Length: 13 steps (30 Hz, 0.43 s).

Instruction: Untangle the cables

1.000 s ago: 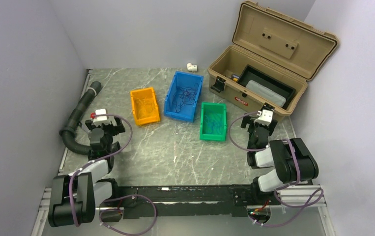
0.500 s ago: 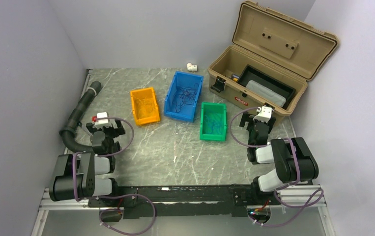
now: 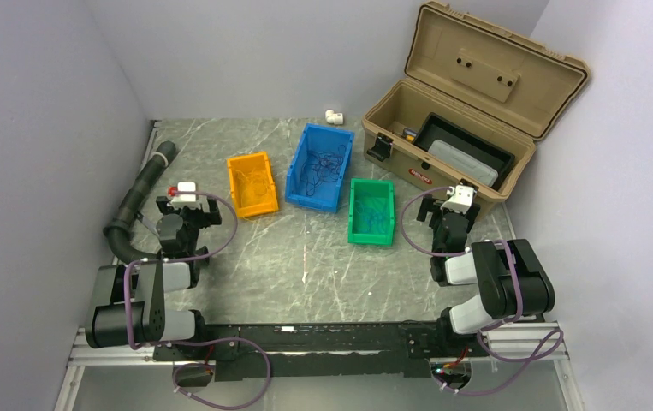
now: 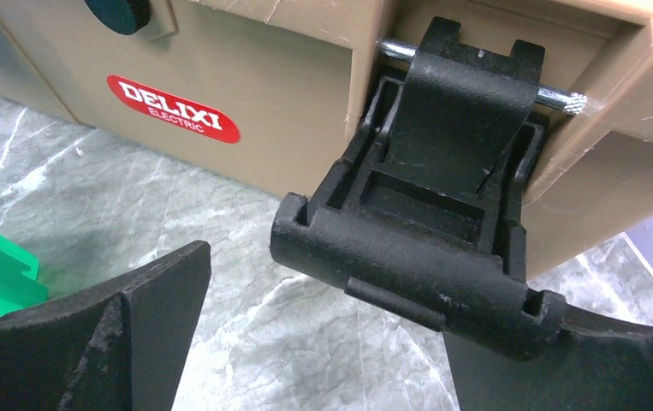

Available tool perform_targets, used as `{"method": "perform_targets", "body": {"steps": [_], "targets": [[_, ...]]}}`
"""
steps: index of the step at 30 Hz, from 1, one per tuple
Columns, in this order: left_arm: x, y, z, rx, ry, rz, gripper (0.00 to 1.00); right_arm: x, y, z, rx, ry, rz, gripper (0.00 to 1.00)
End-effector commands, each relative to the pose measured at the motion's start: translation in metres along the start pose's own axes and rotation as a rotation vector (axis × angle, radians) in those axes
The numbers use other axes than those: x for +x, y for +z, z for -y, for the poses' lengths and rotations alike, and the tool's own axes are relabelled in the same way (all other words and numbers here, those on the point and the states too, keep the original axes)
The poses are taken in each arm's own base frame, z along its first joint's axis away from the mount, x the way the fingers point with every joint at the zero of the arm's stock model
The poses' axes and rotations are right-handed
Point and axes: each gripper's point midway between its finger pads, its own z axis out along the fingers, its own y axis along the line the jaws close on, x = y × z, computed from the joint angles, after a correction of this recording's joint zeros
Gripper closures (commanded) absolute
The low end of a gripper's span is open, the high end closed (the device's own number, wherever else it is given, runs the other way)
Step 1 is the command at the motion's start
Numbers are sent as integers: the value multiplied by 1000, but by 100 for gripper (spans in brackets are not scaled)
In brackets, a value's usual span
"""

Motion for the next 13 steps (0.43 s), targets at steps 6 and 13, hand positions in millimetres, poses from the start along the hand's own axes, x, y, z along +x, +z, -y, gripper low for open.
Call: {"method": "perform_targets", "body": {"steps": [6,13], "targets": [[-8,6,5,18,28,17,1,-18,7,0,15,39,55,0],[-8,7,7,19,37,13,1,-19,7,0,16,40,57,0]]}}
